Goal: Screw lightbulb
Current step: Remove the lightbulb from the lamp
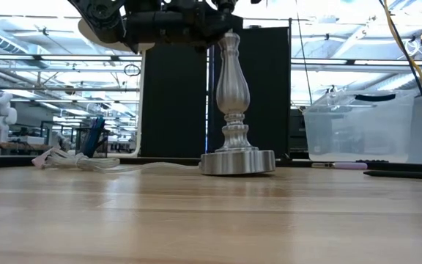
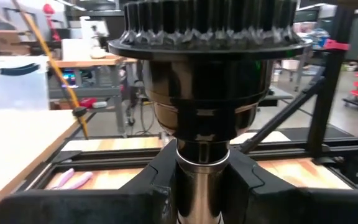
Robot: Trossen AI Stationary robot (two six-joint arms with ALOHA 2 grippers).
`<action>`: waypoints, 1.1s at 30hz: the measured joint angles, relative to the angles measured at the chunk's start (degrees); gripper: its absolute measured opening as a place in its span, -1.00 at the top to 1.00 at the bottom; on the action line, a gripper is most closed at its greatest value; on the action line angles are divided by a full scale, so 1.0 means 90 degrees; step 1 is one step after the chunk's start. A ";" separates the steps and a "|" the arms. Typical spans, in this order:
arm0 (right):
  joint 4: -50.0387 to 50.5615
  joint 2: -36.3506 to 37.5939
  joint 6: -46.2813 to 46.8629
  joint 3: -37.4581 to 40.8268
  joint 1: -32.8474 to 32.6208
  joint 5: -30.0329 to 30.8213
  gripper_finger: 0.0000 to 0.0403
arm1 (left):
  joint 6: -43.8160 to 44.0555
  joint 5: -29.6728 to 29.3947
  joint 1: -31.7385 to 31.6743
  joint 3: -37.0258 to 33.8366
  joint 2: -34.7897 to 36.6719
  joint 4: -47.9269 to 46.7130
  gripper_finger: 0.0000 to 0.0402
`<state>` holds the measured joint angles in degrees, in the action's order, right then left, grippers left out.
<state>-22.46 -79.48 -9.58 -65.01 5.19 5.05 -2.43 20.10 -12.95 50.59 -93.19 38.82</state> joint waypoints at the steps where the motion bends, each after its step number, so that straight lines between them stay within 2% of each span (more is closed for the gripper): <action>1: 0.0002 0.0000 0.0028 0.0000 0.0049 -0.0189 0.19 | -0.0013 0.0107 0.0000 0.0000 0.0000 0.0012 0.64; 6: -0.0011 0.0003 0.0164 0.0000 0.0363 -0.1459 0.20 | -0.0060 0.0592 0.0004 -0.0002 0.0000 0.0048 0.64; 10: -0.0036 0.0005 0.0306 0.0000 0.0600 -0.2247 0.19 | -0.0119 0.0658 0.0028 -0.0002 0.0000 0.0055 0.64; 19: -0.0181 0.0005 0.0473 0.0000 0.0769 -0.3175 0.17 | -0.0160 0.0693 0.0113 0.0000 -0.0002 0.0069 0.64; 23: 0.0061 0.0005 0.0443 -0.0171 0.0697 -0.3214 0.06 | -0.0168 0.0712 0.0134 -0.0001 -0.0002 0.0064 0.64; 27: 0.0477 0.0005 0.0425 -0.0444 0.0665 -0.3200 -0.13 | -0.0170 0.0717 0.0134 -0.0001 -0.0002 0.0065 0.64; 33: 0.1591 0.0040 0.0187 -0.0947 0.0632 -0.2968 -0.38 | -0.0146 0.0681 0.0131 -0.0001 -0.0002 0.0060 0.64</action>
<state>-8.14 -79.12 -7.90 -73.54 10.88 -21.66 -3.75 26.23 -11.77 50.58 -93.21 39.35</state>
